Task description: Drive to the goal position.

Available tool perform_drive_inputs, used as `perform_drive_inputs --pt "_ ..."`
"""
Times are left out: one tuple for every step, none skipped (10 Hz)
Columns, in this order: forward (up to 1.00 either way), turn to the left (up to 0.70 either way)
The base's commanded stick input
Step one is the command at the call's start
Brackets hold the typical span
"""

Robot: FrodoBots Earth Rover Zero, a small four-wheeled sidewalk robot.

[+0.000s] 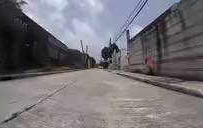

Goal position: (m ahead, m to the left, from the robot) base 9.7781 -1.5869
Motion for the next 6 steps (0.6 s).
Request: perform_drive_inputs --pt "0.5 0.01" --pt "0.5 0.01" --pt "0.5 0.01" --pt "0.5 0.01" --pt "0.5 0.01" --pt "0.5 0.01"
